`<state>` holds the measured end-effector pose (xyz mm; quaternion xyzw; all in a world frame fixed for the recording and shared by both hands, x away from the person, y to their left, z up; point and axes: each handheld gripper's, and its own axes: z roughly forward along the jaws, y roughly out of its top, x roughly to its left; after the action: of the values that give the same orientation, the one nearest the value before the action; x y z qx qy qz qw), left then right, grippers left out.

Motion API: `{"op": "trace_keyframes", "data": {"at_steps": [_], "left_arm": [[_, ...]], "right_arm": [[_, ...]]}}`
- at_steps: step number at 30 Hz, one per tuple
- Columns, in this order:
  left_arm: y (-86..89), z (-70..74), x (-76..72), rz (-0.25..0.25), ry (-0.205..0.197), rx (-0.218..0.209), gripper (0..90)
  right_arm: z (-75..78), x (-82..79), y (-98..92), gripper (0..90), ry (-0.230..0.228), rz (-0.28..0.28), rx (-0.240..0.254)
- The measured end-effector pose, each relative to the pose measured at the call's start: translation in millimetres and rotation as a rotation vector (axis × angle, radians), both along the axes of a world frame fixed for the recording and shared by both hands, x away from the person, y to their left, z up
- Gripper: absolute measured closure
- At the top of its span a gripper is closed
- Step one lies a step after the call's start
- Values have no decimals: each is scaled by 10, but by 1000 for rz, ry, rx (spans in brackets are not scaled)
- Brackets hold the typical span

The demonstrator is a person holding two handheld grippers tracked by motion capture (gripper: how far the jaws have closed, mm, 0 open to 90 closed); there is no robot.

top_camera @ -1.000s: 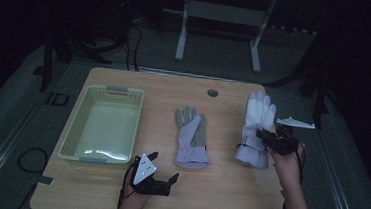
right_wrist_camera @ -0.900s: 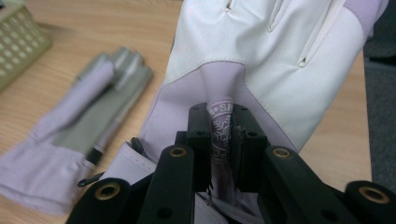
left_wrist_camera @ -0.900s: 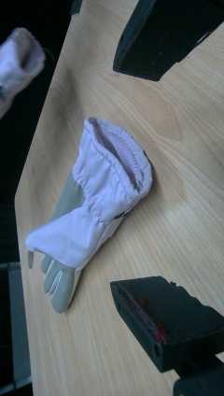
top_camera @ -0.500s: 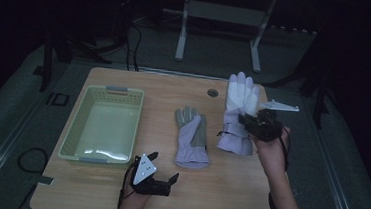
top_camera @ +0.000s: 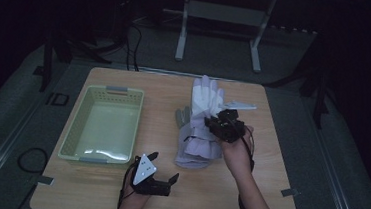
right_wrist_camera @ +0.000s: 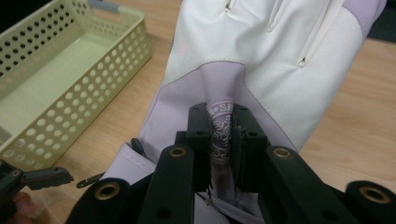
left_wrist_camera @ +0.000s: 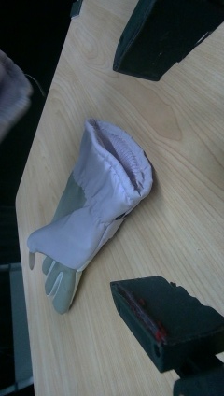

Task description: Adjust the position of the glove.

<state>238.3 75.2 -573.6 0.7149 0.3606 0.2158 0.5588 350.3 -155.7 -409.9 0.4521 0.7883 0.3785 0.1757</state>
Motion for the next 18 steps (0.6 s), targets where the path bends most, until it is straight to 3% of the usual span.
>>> {"op": "trace_keyframes", "data": {"at_steps": [6, 12, 18], "left_arm": [[0, 1, -2, 0, 1, 3, 1], [1, 1, 0, -1, 2, 3, 1], [1, 1, -2, -4, 1, 6, 1]], "right_arm": [[-251, 50, 165, 796, 48, -9, -33], [-554, 175, 258, 795, 128, -26, -60], [-849, 282, 357, 781, 164, -48, -126]]}}
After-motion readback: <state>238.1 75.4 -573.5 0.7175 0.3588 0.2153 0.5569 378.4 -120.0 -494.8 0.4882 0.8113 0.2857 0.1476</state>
